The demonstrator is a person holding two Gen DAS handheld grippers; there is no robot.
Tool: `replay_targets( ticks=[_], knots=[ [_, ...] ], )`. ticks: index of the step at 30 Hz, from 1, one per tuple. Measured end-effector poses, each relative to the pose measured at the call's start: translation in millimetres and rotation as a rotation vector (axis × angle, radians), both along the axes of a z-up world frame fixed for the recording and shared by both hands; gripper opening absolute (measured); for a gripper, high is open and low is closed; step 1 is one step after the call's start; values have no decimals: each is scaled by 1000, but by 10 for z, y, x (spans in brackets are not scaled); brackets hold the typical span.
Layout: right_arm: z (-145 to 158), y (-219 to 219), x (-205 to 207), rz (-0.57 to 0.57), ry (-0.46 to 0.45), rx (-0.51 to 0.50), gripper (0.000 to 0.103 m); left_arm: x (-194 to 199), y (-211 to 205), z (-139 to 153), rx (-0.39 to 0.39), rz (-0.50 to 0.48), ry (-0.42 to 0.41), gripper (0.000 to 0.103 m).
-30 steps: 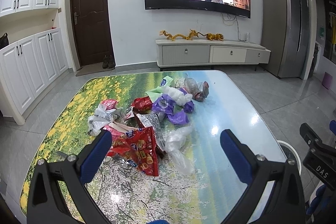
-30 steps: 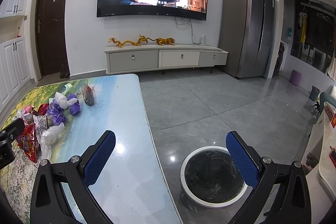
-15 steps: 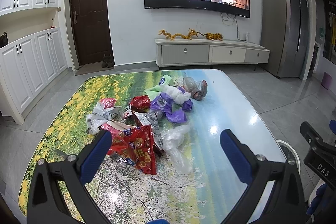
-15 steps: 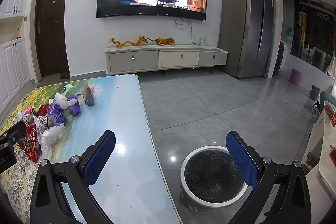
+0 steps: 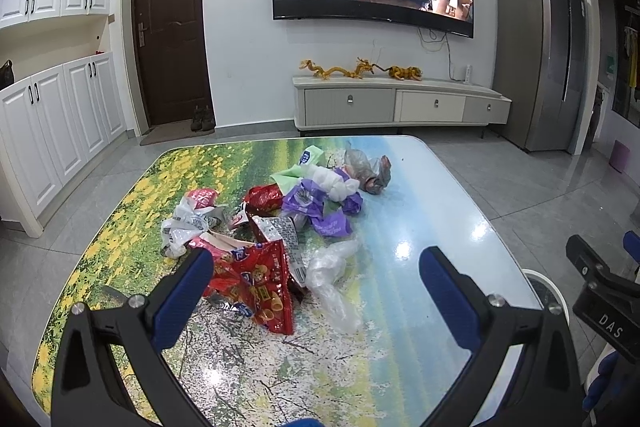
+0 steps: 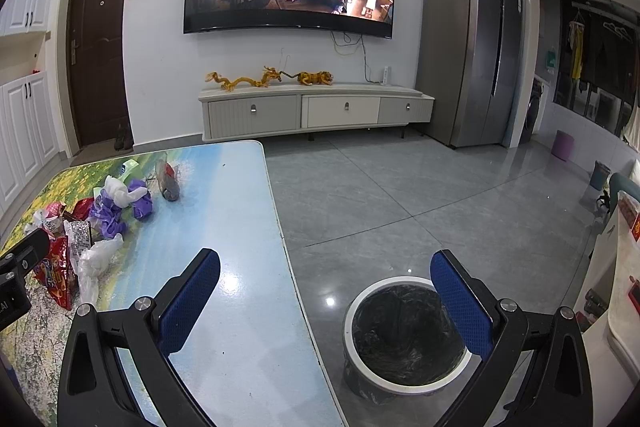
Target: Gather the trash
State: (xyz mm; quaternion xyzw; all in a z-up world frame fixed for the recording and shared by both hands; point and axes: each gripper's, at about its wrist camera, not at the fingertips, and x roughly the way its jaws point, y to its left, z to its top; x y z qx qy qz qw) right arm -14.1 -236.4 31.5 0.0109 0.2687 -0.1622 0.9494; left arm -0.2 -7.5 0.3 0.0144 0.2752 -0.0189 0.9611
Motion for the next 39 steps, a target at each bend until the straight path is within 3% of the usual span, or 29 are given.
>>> replay_targets(
  ticks=[39],
  knots=[
    [22, -20, -41, -9, -8, -2, 103, -27, 42, 17, 4, -20, -5, 103]
  ],
)
